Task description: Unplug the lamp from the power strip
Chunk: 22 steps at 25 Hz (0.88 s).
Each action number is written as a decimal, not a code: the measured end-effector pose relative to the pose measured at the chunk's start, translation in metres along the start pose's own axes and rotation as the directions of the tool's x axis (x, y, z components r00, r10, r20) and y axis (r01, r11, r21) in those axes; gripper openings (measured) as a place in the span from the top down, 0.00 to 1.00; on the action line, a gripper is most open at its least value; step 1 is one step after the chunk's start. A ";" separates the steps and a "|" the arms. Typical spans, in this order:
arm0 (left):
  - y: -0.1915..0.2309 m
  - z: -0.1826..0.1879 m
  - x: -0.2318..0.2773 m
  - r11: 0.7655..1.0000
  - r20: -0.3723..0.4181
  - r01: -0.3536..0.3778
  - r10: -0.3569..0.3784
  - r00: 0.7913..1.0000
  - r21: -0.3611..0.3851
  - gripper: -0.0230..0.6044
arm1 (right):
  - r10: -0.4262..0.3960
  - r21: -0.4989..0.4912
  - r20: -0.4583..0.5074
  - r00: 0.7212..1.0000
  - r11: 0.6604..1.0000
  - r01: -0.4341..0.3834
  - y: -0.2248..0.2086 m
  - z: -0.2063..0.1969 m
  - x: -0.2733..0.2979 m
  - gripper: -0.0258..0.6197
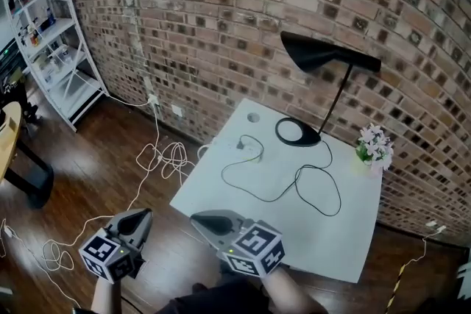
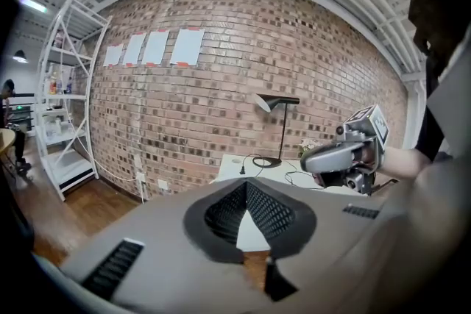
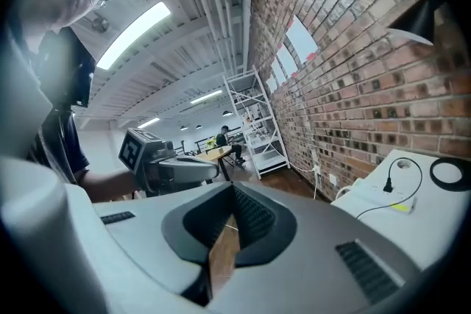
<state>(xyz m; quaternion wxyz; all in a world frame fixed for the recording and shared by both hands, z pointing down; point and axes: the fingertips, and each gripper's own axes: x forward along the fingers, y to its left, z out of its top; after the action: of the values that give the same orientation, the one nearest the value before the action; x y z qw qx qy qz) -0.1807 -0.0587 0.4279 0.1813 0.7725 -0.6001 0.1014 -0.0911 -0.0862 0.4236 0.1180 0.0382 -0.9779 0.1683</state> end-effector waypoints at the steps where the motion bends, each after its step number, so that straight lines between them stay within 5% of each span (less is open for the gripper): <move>1: -0.002 0.004 0.009 1.000 -0.005 0.003 -0.003 1.000 0.005 0.97 | -0.004 0.002 0.003 1.000 1.000 0.004 -0.009 0.003 -0.003 0.95; 13: -0.003 0.031 0.081 0.989 -0.018 -0.050 0.053 0.998 0.138 0.97 | 0.014 0.027 0.023 1.000 1.000 -0.015 -0.086 0.022 -0.032 0.95; 22: -0.021 0.058 0.109 0.988 -0.002 -0.021 0.022 1.000 0.151 0.96 | 0.003 0.037 0.045 0.999 0.999 -0.005 -0.108 0.029 -0.042 0.95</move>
<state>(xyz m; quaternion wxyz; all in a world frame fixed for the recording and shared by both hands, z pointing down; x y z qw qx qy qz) -0.1360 -0.1746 0.4128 0.1224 0.7773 -0.5986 0.1502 -0.0449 -0.1959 0.4213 0.0949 0.0423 -0.9771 0.1859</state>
